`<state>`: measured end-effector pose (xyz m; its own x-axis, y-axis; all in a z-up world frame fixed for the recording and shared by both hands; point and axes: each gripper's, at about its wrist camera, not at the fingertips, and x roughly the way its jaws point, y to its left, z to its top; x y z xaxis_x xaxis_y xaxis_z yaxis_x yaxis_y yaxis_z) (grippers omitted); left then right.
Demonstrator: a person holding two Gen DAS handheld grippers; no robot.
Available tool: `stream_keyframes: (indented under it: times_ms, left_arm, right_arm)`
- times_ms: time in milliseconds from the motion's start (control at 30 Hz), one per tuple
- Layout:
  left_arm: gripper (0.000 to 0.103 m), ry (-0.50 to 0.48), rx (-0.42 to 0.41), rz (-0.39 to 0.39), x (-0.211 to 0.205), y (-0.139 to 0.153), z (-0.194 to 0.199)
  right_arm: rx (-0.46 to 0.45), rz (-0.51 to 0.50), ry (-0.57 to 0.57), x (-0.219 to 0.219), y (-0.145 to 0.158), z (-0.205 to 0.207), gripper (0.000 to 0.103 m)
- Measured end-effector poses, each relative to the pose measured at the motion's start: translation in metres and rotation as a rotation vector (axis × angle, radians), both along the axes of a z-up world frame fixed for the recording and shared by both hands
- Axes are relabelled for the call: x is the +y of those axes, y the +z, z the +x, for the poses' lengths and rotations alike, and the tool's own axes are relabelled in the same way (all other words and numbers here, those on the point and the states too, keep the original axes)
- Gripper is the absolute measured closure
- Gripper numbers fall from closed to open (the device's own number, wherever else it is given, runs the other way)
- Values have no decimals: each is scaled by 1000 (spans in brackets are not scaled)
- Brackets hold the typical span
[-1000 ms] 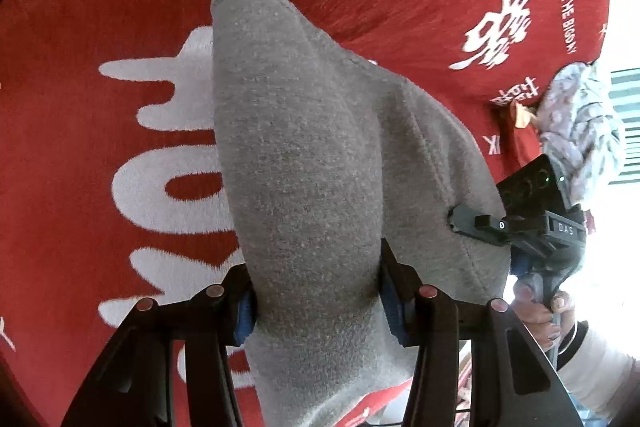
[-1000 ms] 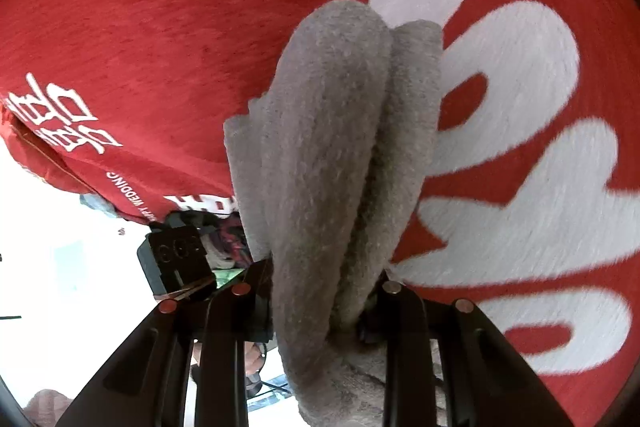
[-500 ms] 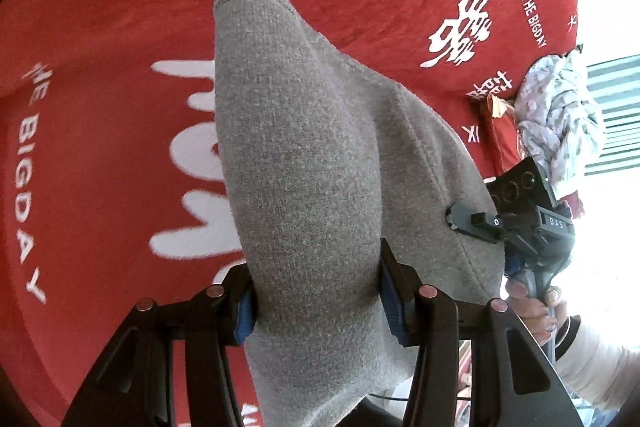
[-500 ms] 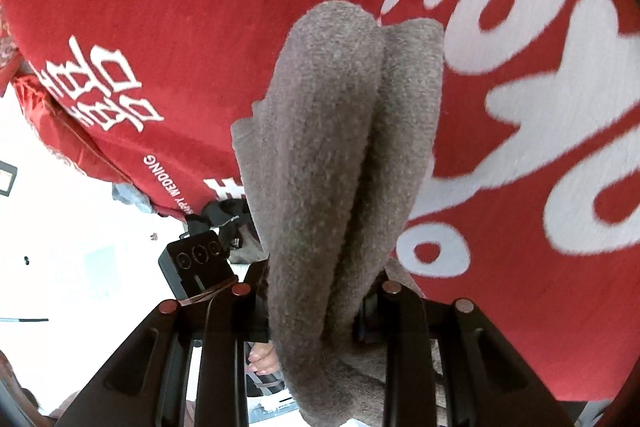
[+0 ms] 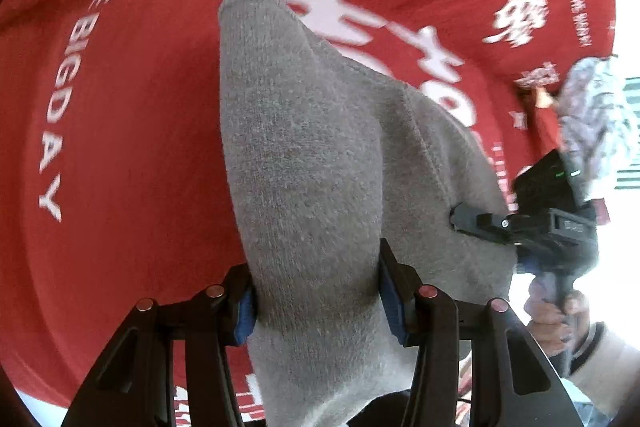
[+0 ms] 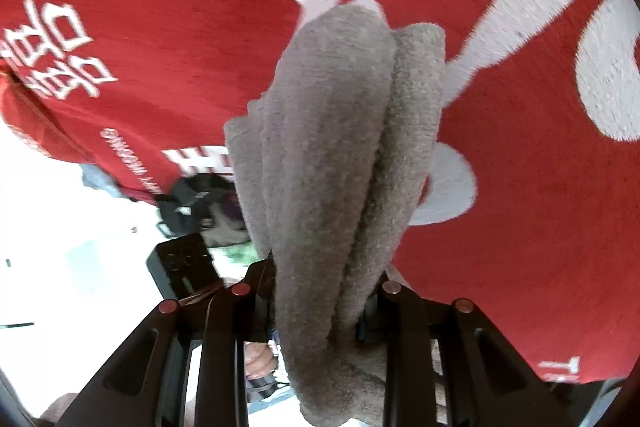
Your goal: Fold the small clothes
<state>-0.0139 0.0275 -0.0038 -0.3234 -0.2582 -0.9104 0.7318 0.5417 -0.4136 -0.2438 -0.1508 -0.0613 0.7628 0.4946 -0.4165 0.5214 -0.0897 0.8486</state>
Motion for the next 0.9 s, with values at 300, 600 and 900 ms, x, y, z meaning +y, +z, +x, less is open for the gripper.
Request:
stream_keyframes:
  times_ms: [300, 600, 900]
  left_arm:
    - [42, 60, -207, 60, 28, 14, 7]
    - [52, 16, -292, 58, 32, 45, -5]
    - [52, -1, -252, 140, 13, 5, -38]
  right_arm:
    - [402, -470, 238, -9, 23, 11, 54]
    - [468, -599, 168, 3, 75, -19, 94]
    - [531, -676, 326, 50, 56, 10, 94]
